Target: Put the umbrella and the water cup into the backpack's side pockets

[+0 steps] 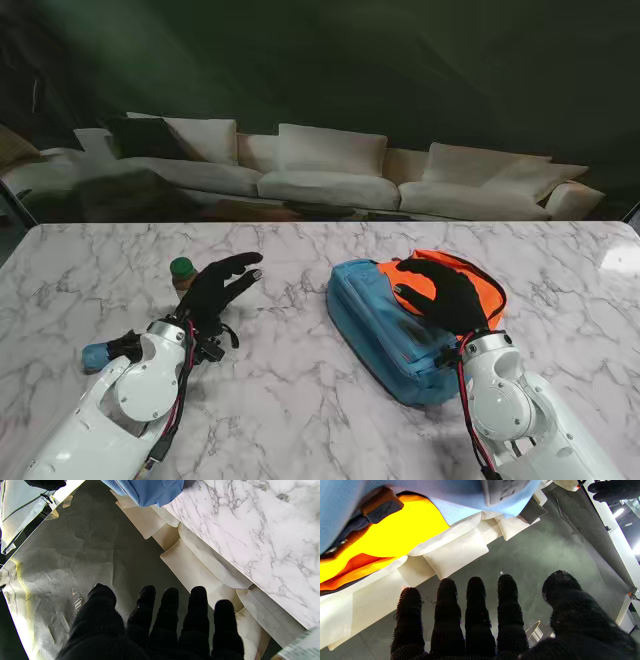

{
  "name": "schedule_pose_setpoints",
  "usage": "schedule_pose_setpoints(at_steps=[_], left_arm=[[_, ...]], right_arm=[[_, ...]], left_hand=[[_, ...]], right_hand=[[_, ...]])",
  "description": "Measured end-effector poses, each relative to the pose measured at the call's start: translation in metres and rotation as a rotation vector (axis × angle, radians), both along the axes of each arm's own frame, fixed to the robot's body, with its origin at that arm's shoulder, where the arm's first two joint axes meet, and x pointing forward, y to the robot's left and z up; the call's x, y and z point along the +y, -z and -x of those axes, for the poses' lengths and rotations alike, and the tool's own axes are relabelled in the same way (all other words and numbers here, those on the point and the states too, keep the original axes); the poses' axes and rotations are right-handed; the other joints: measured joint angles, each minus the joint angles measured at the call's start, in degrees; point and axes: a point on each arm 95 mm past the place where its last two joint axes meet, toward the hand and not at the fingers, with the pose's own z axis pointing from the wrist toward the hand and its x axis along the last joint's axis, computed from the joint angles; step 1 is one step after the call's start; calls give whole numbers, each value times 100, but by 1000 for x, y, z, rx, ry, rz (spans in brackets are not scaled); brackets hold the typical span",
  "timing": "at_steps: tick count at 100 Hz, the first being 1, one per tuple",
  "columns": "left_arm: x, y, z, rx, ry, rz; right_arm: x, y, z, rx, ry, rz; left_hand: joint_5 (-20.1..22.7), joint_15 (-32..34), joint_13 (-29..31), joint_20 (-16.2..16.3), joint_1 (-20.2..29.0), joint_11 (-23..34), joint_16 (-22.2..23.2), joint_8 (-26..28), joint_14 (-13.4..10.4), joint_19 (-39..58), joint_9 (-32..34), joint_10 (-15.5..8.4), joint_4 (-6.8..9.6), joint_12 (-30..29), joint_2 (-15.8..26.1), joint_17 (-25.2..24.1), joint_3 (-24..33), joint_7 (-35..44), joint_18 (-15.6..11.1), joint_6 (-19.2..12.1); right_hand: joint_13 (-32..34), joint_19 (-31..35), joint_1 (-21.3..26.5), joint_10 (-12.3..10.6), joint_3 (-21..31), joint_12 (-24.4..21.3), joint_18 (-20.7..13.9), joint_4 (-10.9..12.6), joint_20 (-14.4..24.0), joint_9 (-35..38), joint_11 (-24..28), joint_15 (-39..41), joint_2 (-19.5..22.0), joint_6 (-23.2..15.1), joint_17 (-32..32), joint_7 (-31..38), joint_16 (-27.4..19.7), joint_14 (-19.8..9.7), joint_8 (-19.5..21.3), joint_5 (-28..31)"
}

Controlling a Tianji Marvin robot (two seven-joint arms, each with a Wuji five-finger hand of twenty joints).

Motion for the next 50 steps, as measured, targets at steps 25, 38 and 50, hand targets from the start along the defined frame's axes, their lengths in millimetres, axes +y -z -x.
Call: schedule_pose_setpoints(at_steps=[25,38,50], left_arm=[[0,-4,4,-11,-1,-3],[0,-4,5,-12,0,-3],[0,-4,5,-10,0,0]], right_arm=[[1,-3,2,-11,1,1],[2,-7,3,-17,1,3],[7,-14,8,-17,0,31]], left_hand=[[0,1,0,0,0,0,2,0,0,0,0,0,0,1,0,0,0,0,0,0],[0,1,0,0,0,1,2,0,0,1,0,0,0,1,0,0,0,0,0,0],[0,1,0,0,0,1,3,0,0,1,0,0,0,1,0,0,0,0,0,0]], right_hand=[[0,9,0,0,0,0,0,0,0,0,0,1,0,0,0,0,0,0,0,0],[-32,10,0,0,0,0,0,0,-1,-6,0,1,0,0,0,0,0,162,0,-4],[-302,-71,-261,13,-66,24,1,9,-92,-399,-92,-133,-10,0,-154,-122,24,404,-8,-188]])
